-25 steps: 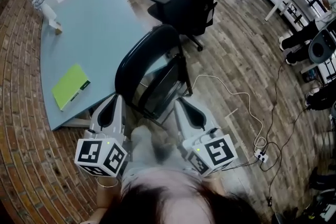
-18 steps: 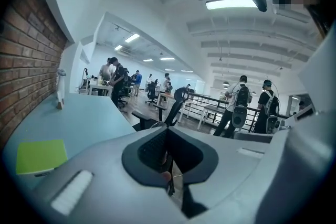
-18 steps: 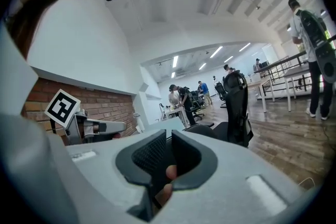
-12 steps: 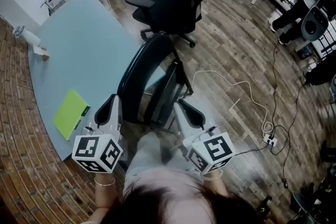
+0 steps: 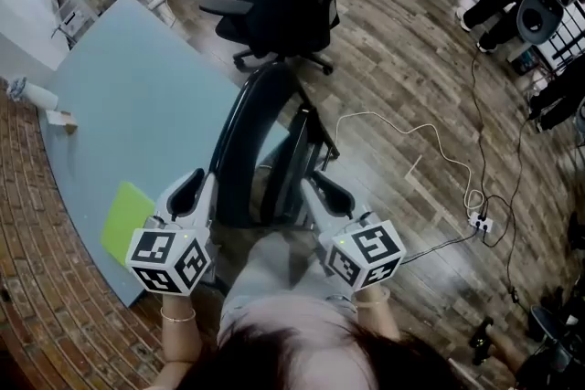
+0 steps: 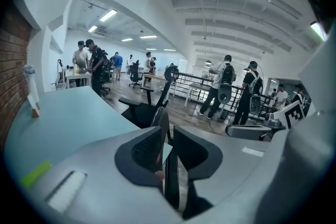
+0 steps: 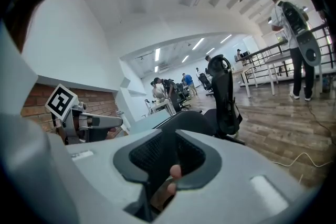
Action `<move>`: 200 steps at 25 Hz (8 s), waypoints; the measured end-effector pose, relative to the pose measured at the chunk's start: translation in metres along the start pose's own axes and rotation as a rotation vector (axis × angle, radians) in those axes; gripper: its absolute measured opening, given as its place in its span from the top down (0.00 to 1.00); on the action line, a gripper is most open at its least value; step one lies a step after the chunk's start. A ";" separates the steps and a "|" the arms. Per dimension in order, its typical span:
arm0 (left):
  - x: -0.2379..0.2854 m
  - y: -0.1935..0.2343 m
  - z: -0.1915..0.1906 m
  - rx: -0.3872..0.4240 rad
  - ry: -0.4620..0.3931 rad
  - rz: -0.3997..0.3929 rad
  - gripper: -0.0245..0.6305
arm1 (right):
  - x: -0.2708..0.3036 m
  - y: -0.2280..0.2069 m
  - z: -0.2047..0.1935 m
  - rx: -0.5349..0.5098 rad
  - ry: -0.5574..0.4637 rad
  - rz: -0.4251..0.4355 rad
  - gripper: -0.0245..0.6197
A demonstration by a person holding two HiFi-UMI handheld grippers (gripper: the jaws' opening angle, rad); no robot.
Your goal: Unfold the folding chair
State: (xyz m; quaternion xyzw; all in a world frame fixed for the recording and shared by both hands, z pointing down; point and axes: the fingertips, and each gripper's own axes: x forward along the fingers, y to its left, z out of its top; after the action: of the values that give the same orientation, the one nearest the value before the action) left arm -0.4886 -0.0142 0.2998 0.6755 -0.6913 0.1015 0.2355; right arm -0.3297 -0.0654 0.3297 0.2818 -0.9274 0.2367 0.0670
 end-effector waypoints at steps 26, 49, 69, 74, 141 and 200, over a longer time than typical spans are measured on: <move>0.056 0.027 -0.052 0.071 0.326 -0.170 0.70 | 0.057 -0.043 -0.101 0.220 0.146 -0.123 0.74; 0.084 0.025 -0.091 0.108 0.528 -0.279 0.65 | 0.104 -0.067 -0.185 0.402 0.288 -0.146 0.61; 0.100 0.016 -0.118 0.125 0.643 -0.325 0.65 | 0.146 -0.079 -0.240 0.507 0.418 -0.128 0.57; 0.099 0.012 -0.120 0.144 0.648 -0.340 0.74 | 0.154 -0.081 -0.245 0.541 0.429 -0.120 0.57; 0.088 -0.124 -0.115 0.171 0.571 -0.181 0.84 | 0.066 -0.137 -0.227 0.801 0.369 0.020 0.85; 0.119 -0.374 -0.122 0.339 0.491 -0.397 0.84 | -0.128 -0.283 -0.201 0.950 0.126 -0.016 0.85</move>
State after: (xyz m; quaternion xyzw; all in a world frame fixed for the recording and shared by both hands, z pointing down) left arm -0.0953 -0.0889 0.3948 0.7817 -0.4427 0.3262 0.2943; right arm -0.0679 -0.1128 0.5869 0.2735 -0.7086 0.6503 -0.0114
